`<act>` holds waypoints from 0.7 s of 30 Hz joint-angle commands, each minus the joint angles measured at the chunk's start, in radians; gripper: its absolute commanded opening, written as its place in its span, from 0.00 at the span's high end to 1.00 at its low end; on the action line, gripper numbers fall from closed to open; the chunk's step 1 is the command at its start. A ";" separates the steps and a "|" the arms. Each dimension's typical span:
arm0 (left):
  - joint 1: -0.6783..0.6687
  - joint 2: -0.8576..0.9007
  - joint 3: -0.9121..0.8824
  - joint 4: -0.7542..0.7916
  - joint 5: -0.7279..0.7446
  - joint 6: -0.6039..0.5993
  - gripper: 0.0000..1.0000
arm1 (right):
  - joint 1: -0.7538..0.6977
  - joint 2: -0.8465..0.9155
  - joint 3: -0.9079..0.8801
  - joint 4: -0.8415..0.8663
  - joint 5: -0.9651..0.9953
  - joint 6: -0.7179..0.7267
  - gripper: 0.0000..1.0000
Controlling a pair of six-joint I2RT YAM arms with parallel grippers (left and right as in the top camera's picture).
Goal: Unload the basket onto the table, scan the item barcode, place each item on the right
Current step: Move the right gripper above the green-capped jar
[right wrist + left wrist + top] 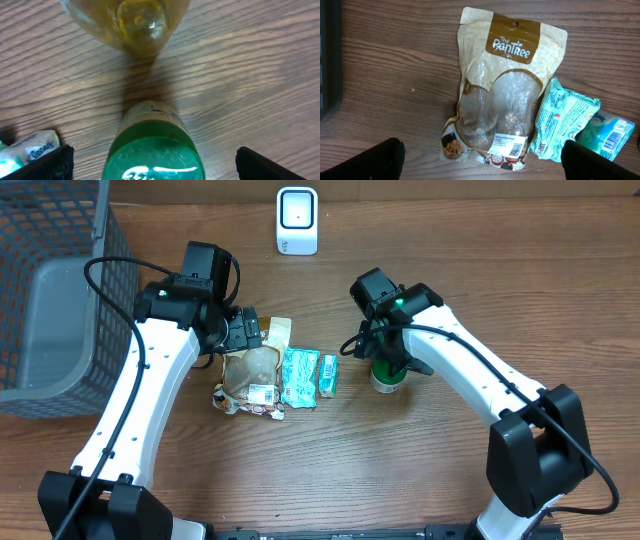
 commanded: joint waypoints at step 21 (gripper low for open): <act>-0.001 -0.005 0.011 0.001 -0.010 0.000 0.00 | -0.011 0.003 0.107 -0.154 -0.101 -0.161 0.07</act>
